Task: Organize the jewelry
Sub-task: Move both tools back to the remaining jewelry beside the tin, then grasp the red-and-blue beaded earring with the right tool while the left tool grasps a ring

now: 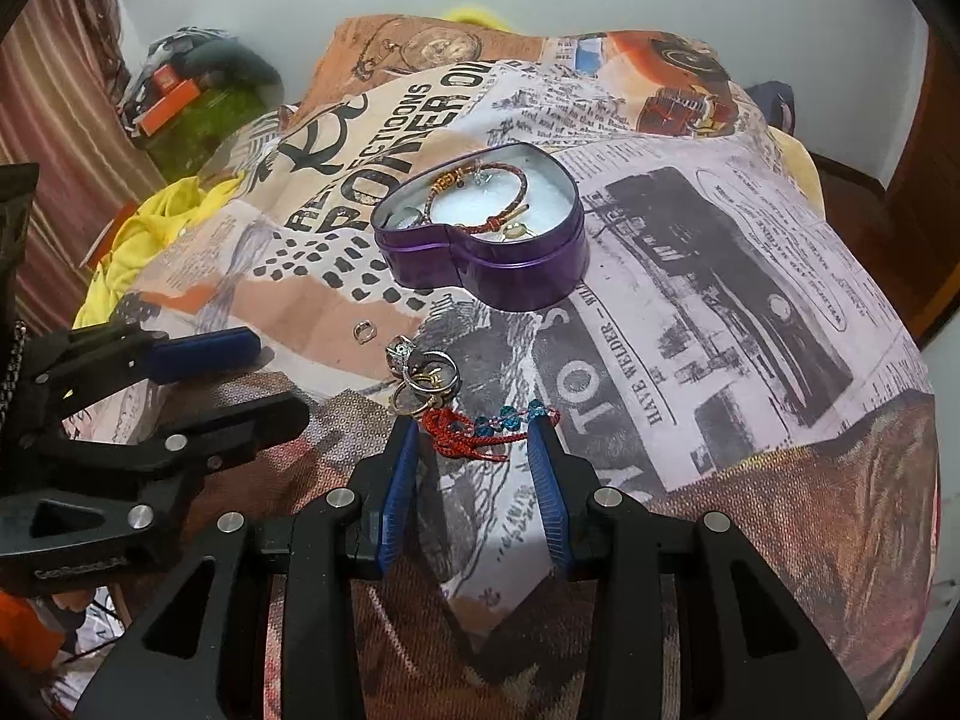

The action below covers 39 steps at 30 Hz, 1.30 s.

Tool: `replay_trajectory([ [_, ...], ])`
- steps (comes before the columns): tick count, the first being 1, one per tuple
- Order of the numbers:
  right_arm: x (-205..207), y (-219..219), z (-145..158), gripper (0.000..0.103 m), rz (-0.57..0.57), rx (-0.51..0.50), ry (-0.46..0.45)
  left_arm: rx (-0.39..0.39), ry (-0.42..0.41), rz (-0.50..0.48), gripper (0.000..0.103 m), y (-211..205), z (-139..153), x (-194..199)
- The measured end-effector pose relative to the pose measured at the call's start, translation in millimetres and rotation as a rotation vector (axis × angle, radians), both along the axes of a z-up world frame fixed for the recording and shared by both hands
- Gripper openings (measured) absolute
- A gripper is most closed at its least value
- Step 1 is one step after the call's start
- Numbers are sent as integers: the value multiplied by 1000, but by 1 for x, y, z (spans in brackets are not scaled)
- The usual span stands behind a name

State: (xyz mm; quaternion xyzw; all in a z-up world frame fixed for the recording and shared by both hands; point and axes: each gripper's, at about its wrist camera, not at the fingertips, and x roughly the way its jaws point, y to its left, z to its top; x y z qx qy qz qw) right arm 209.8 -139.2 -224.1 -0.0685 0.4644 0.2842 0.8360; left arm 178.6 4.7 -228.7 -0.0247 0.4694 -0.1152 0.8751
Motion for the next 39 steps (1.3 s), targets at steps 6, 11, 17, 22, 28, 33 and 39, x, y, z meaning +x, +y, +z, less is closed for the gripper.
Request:
replay_trajectory([
  [6,-3,2,-3,9,-4,-37,-62,-6,13,-13,44,-2,-2,4],
  [11,-1,-2,-2,6,-8,-13,-66,-25,27,-20,39,-5,-3,11],
  [17,-1,-11,2,4,-40,0,-85,-50,24,-35,35,-13,-2,23],
  [22,1,-24,9,4,-72,18,-101,-51,41,-37,28,-20,-7,35],
  [28,0,-34,14,4,-100,7,-118,-60,56,-31,25,-24,-12,45],
  [33,3,-41,17,4,-114,15,-116,-67,73,-29,14,-25,-17,50],
  [39,7,-46,14,14,-121,-3,-66,-60,55,-40,10,-29,-15,48],
])
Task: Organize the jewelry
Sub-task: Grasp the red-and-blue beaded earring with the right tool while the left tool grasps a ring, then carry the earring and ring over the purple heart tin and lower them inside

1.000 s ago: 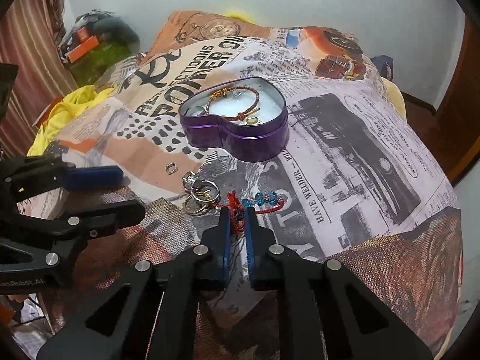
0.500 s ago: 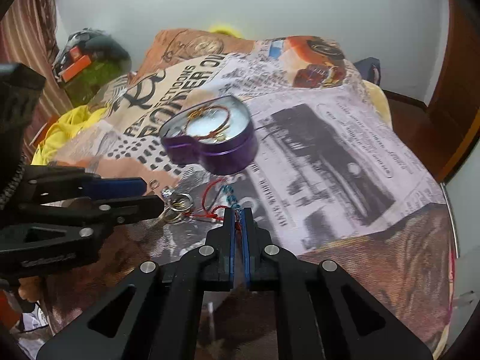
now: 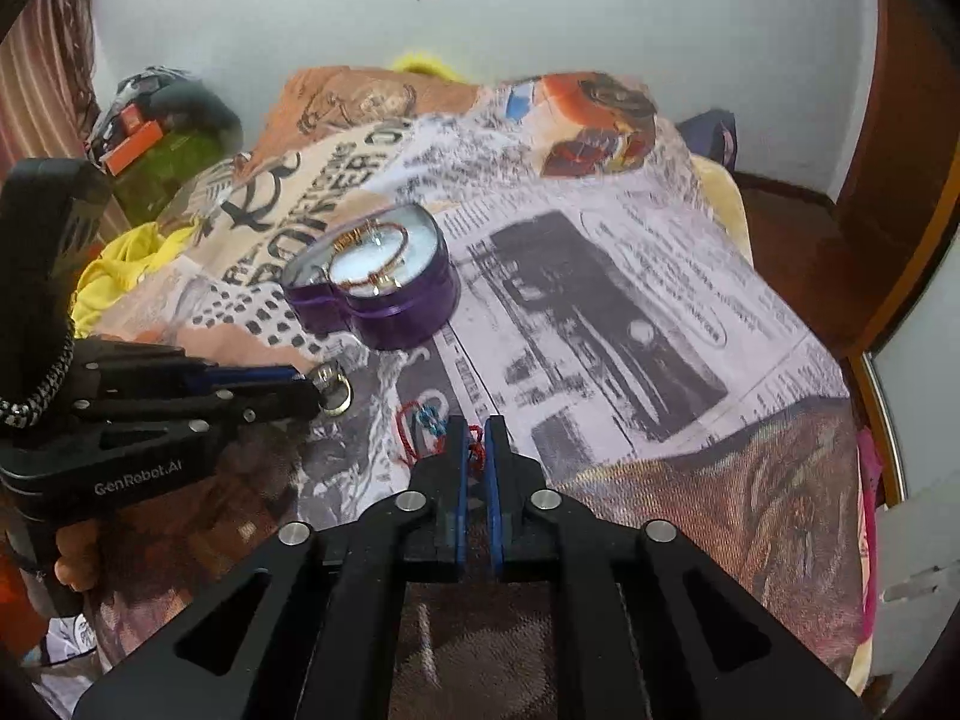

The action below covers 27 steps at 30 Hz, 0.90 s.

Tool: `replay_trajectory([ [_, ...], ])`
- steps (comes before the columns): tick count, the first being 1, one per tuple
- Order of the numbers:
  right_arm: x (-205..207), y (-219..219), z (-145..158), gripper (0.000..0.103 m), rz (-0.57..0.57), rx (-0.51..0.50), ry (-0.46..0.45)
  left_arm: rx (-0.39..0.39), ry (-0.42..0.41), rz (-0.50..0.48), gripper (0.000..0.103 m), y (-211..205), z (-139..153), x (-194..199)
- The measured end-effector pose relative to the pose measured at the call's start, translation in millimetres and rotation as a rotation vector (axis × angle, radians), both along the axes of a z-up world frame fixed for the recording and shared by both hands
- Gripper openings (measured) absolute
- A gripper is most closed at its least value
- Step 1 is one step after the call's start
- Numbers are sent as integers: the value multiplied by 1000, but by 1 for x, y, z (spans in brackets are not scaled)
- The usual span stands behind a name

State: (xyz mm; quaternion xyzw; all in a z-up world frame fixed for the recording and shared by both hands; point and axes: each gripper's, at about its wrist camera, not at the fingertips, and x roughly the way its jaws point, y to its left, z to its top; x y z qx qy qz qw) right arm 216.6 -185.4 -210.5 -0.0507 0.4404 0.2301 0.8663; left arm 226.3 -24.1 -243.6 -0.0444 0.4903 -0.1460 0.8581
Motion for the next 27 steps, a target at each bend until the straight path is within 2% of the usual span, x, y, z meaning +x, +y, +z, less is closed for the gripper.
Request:
replay_trajectory([
  [1,1,-2,-1,17,-4,3,10,1,-6,-2,10,-1,1,-1],
  [3,0,-6,-1,30,-13,10,17,9,-20,-2,10,-1,3,-3],
  [4,-2,-7,0,31,-16,11,12,12,-29,-2,10,-2,5,-5],
  [12,-5,5,4,31,40,-4,-31,17,-70,7,10,2,19,-18],
  [19,1,27,-15,31,64,-101,-47,16,-79,23,10,10,27,-23],
  [20,1,28,-16,30,66,-109,-55,14,-79,26,10,11,27,-23],
  [23,2,27,-17,8,63,-104,-48,11,-78,36,10,14,28,-24],
  [27,3,23,-12,6,60,-77,-35,10,-87,39,10,15,31,-27],
])
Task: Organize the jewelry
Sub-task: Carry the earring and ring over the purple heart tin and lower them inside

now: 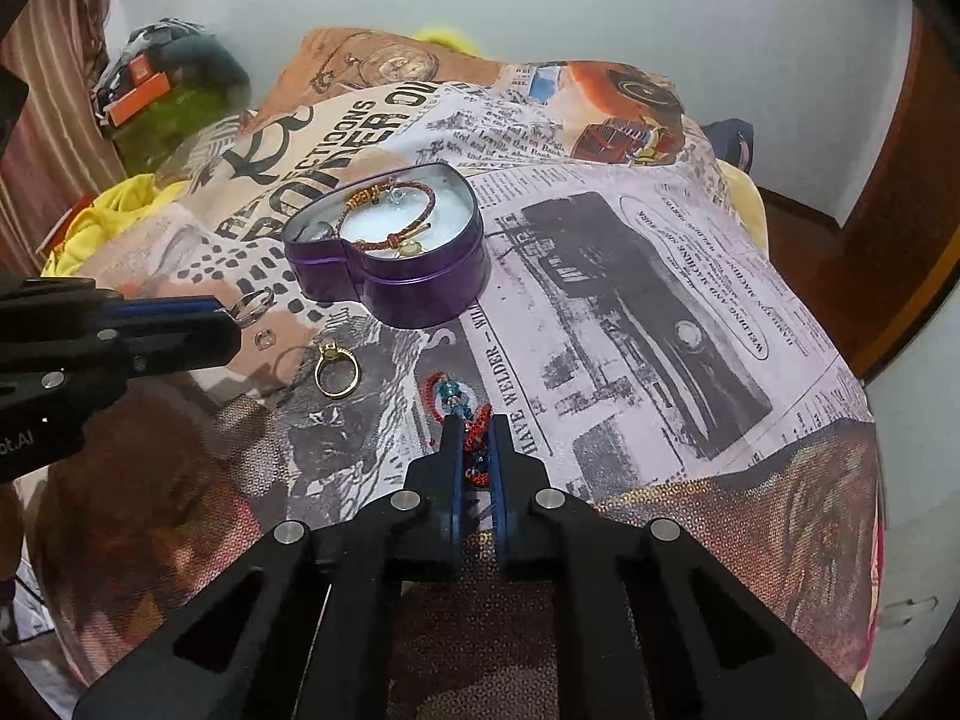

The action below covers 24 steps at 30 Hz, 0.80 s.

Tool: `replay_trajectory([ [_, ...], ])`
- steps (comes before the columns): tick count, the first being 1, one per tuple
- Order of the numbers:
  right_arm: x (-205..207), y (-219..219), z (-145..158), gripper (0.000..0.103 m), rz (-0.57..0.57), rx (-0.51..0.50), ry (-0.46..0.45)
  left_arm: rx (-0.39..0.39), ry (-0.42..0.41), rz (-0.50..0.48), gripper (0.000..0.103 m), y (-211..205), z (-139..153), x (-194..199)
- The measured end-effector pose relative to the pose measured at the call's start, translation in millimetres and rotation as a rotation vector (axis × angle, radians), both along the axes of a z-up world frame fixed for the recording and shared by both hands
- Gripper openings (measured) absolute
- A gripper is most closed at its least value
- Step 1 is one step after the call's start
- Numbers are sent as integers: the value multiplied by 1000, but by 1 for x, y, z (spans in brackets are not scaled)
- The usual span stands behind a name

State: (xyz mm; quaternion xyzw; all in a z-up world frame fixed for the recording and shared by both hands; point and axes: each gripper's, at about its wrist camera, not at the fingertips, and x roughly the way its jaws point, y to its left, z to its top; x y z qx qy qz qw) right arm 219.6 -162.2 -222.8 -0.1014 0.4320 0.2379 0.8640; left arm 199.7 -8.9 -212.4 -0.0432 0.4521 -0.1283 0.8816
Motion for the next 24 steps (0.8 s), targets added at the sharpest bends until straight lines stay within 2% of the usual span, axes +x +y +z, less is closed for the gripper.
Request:
replay_trajectory([
  [5,-6,0,11,6,1,27,-22,2,-18,9,10,3,7,-1],
  [12,-10,0,44,6,-3,74,-100,-1,-54,31,10,13,21,0],
  [24,-1,9,80,6,5,133,-195,4,-115,57,10,24,42,14],
])
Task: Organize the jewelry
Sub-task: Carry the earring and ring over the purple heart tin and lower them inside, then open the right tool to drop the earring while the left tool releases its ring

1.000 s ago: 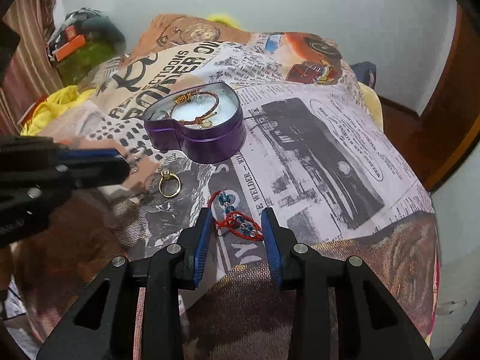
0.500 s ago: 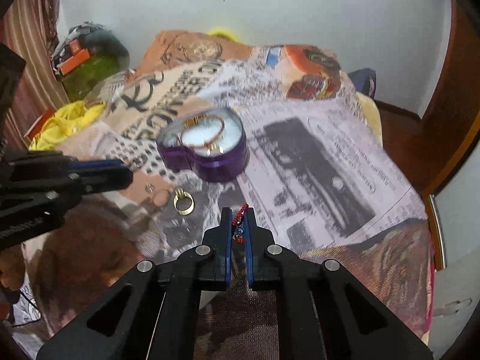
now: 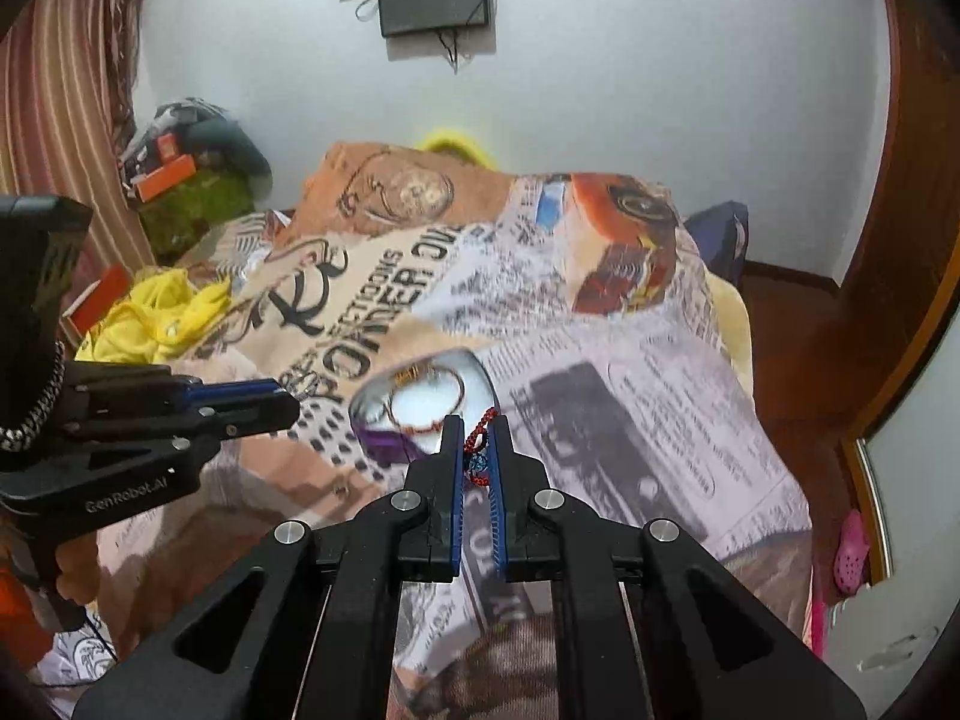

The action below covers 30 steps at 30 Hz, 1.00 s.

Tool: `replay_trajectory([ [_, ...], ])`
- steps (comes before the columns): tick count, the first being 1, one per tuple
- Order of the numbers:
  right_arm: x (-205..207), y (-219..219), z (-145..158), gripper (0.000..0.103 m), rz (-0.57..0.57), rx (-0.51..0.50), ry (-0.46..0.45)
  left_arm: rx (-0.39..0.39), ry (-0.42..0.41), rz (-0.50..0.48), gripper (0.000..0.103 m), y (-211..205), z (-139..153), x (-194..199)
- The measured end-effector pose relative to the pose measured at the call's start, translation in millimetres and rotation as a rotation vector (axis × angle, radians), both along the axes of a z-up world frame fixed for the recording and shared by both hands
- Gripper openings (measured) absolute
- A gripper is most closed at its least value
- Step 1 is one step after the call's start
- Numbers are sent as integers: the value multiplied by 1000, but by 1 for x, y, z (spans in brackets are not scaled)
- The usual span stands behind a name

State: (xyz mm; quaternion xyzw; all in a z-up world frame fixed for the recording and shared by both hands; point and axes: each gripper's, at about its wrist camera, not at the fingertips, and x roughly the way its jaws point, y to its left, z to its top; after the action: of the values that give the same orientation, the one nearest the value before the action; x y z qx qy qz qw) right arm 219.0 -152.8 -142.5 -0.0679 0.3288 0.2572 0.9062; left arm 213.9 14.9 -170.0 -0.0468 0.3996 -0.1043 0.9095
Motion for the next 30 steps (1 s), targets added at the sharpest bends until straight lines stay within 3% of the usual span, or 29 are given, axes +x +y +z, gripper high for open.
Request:
replay_trajectory([
  [15,28,16,9,6,22,53,-16,26,1,-13,10,-3,-6,28],
  [30,57,40,-29,7,103,51,126,8,68,-18,10,1,-30,58],
])
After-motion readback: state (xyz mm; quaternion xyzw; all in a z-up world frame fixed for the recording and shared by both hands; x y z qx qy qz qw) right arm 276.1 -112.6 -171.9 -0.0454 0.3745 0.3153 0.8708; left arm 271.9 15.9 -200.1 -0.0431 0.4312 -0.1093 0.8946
